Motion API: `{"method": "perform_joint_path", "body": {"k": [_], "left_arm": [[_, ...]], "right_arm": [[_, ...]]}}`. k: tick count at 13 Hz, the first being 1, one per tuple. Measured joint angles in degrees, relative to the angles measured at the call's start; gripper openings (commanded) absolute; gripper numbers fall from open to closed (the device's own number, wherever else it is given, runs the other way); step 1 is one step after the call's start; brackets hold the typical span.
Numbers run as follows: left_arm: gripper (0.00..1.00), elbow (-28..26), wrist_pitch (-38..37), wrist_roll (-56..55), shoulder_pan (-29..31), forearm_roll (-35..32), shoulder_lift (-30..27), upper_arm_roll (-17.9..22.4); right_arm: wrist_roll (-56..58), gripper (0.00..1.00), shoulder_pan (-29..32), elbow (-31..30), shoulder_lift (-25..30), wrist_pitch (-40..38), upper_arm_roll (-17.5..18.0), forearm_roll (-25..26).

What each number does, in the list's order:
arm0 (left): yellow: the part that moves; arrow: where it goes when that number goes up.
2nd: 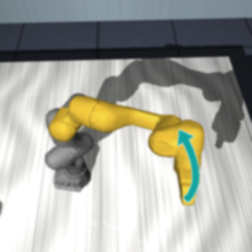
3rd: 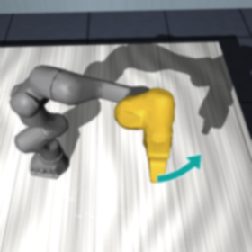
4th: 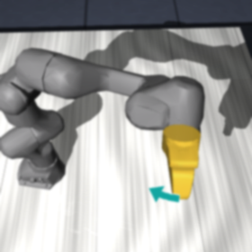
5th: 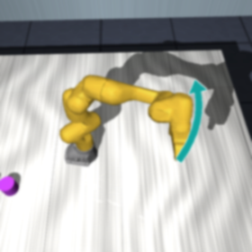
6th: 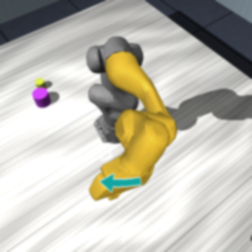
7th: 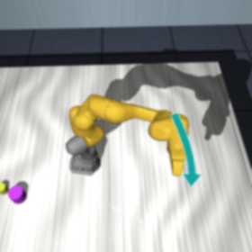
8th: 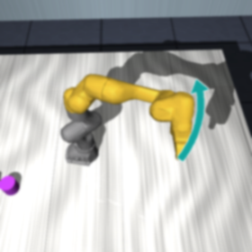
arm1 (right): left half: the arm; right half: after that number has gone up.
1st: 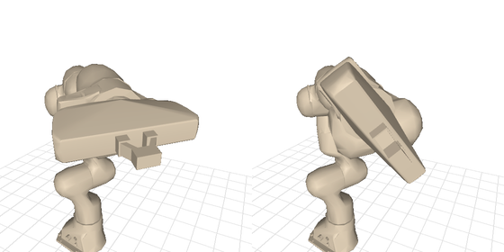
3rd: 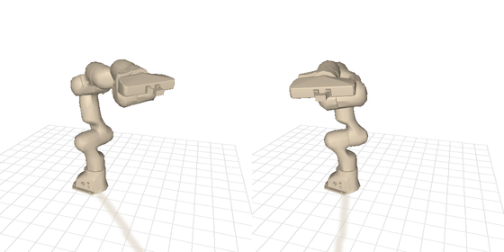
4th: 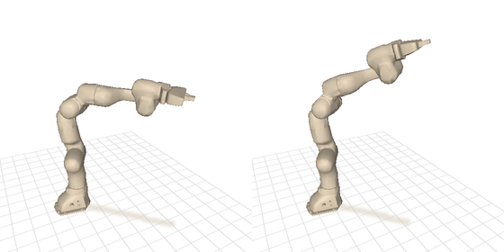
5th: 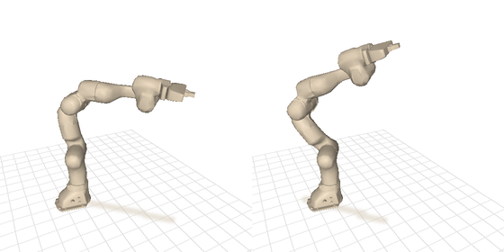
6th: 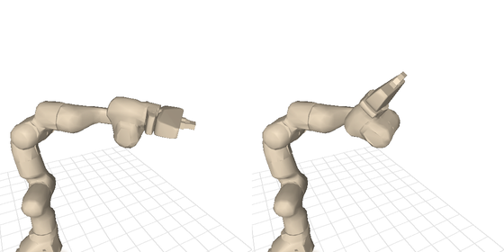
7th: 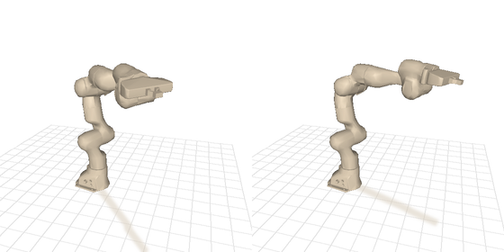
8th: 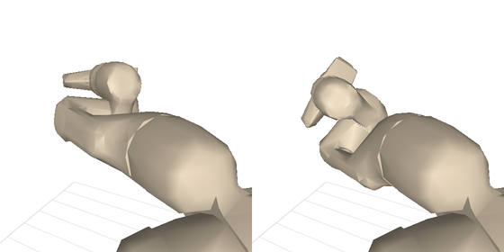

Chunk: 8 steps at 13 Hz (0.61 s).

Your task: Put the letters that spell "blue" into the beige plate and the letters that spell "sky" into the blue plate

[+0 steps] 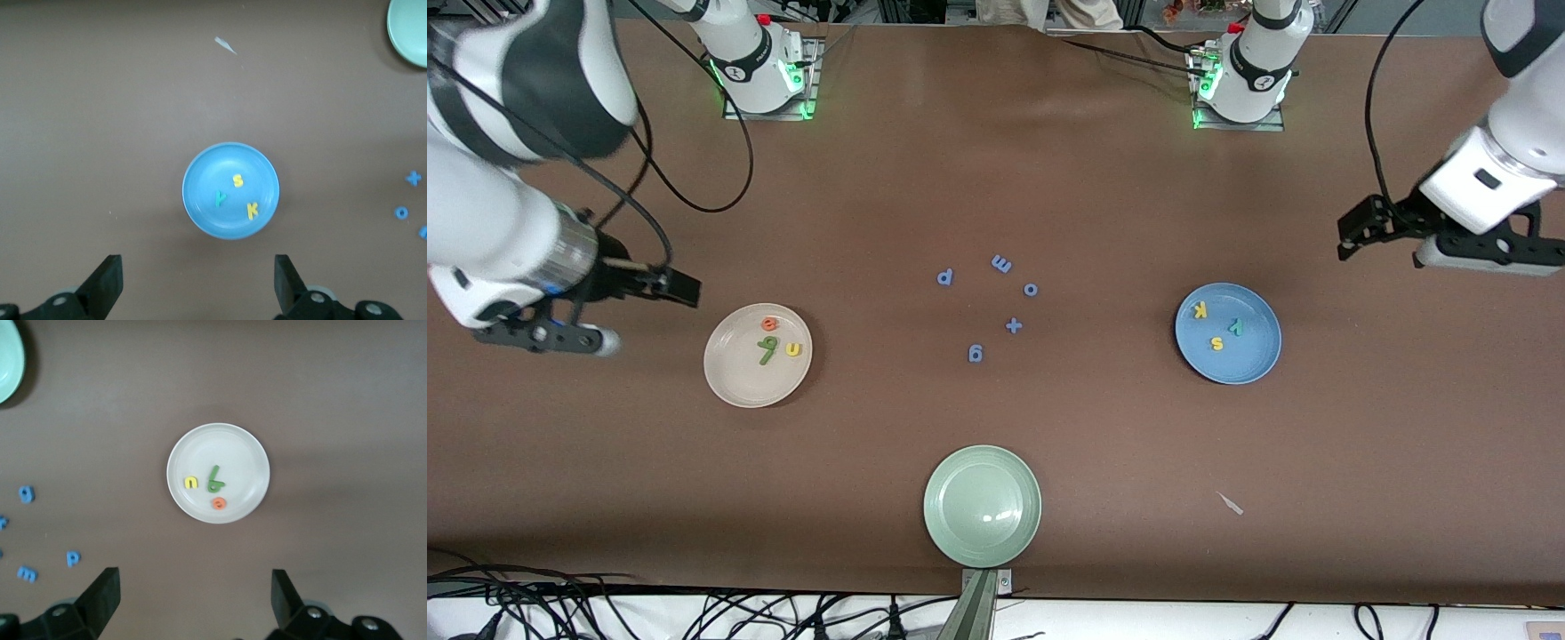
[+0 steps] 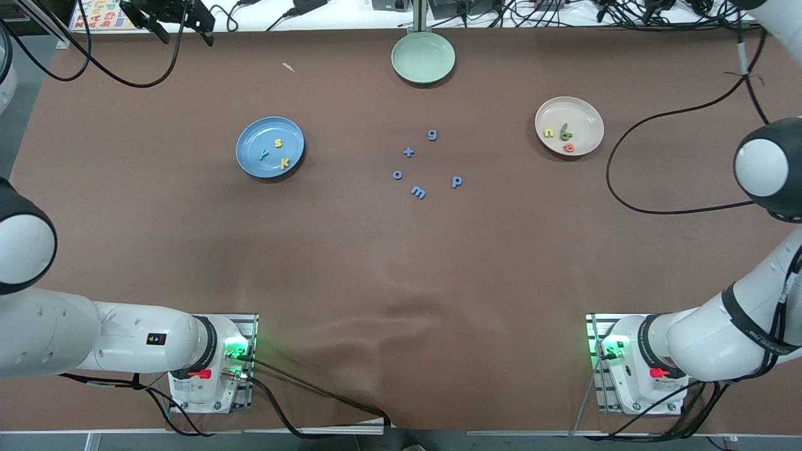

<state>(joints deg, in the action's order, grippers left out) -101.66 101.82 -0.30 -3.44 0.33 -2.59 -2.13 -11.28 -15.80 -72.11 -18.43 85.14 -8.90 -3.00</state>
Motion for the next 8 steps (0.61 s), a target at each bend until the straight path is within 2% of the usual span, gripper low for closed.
{"method": "perform_joint_path", "body": {"k": [2, 3, 5, 8], "left_arm": [[1.0, -0.08, -2.51, -0.18, 0.02, -0.18, -0.81, -0.36], [1.0, 0.27, -3.52, -0.18, 0.08, -0.19, -0.84, -0.31], [1.0, 0.88, -4.94, -0.17, 0.18, -0.21, -0.85, -0.26], [1.0, 1.03, -7.24, -0.18, 0.25, -0.22, -0.84, -0.17]], "right_arm": [[4.95, 1.0, 3.15, -0.14, 3.16, -3.84, 0.33, 0.0], [7.4, 1.0, 5.69, -0.45, 4.51, -5.03, 1.45, 0.0], [10.26, 1.0, 12.66, -2.07, 7.39, -7.13, 6.34, 0.02], [11.61, 1.0, 15.09, -5.42, 11.67, -9.13, 8.9, 0.65]]}}
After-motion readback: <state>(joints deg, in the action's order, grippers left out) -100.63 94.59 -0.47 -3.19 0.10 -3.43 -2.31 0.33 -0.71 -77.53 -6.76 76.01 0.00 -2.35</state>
